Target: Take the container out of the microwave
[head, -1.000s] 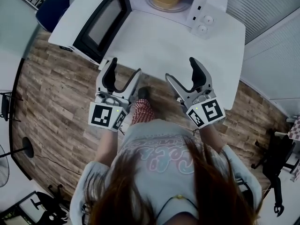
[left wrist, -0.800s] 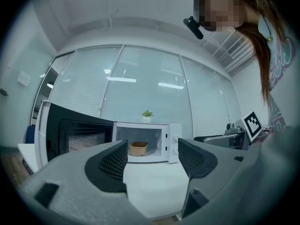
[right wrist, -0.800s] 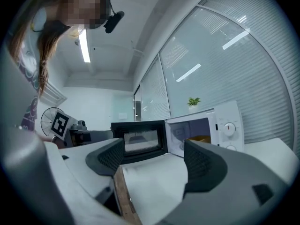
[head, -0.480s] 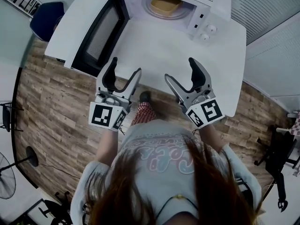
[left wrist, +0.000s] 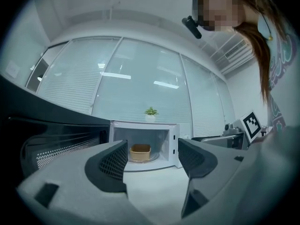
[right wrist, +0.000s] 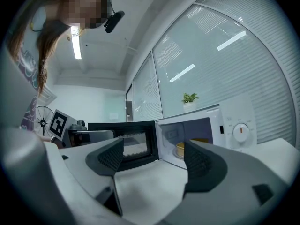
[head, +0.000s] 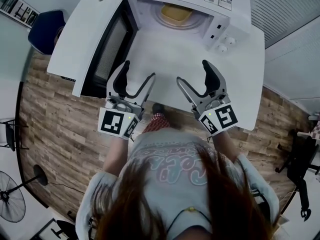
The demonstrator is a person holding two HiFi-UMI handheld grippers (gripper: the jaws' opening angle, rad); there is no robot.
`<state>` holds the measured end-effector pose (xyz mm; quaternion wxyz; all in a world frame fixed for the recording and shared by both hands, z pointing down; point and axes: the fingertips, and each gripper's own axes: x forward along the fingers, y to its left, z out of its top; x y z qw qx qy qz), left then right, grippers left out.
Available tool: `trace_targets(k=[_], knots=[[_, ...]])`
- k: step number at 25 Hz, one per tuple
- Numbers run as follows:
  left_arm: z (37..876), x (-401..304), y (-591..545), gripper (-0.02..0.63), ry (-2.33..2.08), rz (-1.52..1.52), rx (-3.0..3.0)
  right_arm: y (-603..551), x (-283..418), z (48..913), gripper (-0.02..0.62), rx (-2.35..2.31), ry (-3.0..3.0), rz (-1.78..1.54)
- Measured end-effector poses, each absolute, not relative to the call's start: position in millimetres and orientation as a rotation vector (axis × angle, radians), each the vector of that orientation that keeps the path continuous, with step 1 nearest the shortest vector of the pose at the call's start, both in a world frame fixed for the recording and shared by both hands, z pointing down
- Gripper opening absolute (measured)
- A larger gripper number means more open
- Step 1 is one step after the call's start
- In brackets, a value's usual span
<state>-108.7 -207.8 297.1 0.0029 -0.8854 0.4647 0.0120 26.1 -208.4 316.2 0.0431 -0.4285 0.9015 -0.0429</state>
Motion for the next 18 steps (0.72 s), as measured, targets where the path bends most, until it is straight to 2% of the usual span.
trace_targets(k=[18], knots=[[296.7, -99.8, -285.8, 0.308, 1.288, 0.072, -2.891, -266.8, 14.8, 311.3, 0.390, -1.453, 2.687, -0.123]])
